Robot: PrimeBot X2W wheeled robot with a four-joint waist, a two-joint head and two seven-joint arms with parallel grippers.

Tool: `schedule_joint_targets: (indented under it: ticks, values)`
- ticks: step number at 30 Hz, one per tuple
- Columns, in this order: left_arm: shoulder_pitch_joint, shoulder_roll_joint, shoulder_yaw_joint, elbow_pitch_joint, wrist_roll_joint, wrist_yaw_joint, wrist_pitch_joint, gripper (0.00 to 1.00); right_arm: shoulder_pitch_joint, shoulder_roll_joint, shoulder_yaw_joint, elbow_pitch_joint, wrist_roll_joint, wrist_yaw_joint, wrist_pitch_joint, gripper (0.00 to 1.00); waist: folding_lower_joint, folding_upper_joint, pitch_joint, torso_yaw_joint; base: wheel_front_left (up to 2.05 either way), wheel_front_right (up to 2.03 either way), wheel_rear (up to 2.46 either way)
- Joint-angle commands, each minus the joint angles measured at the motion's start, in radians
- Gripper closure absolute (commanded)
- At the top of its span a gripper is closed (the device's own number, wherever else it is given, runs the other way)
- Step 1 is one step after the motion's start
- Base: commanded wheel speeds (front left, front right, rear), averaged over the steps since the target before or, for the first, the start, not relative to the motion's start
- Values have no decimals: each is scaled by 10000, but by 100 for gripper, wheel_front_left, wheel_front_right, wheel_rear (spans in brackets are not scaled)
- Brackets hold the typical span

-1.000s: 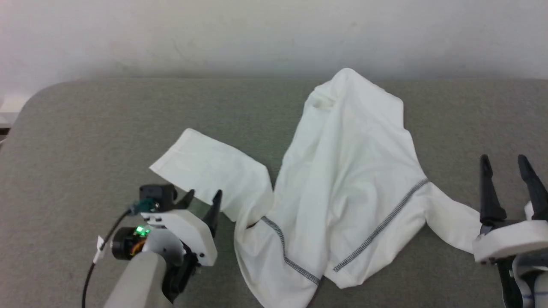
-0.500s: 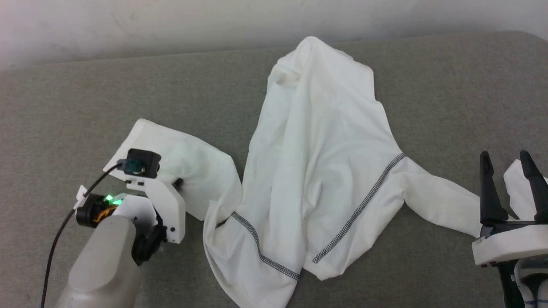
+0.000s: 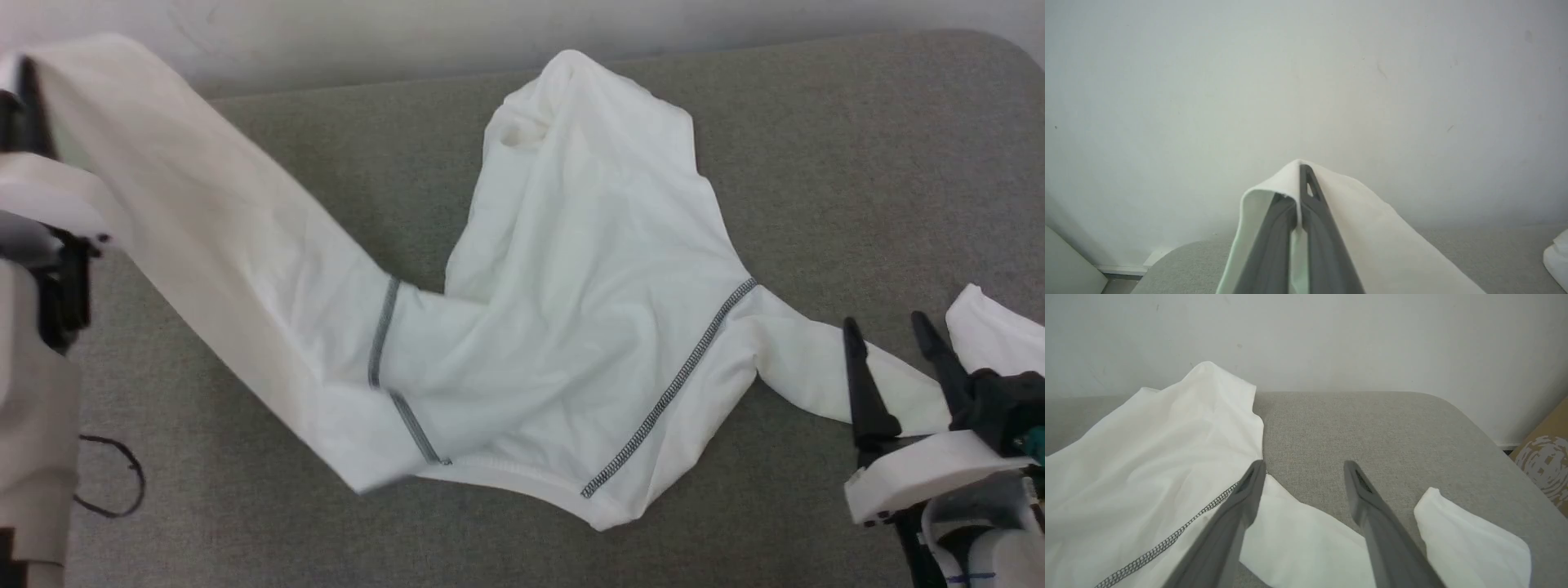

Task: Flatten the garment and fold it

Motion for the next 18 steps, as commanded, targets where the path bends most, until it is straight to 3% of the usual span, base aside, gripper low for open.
schedule_joint_targets:
  ticks: [1,4,5,6,11,18]
  values:
    - [-129,62,82,134,77,127,-190,100,-71,32,93,68,-34,-11,43,0,-2,0,122,-104,0,0,0]
    - [-383,182,144,730,120,224,-468,100,-60,33,329,273,-2,-11,199,0,-2,0,234,-155,0,0,0]
    - [-451,207,190,918,146,324,-638,63,-58,33,412,333,6,-11,249,0,-2,0,266,-161,0,0,0]
    - [-480,227,197,1117,212,436,-786,0,-57,33,495,399,15,-11,306,0,-2,0,288,-165,0,0,0]
    - [-258,-101,-76,2090,234,239,-1113,0,28,33,844,695,63,-11,601,0,-2,0,108,-15,0,0,0]
    - [582,-846,-430,1983,-52,-634,-1396,0,418,33,1090,763,250,-11,1245,0,-2,0,-894,555,0,0,0]
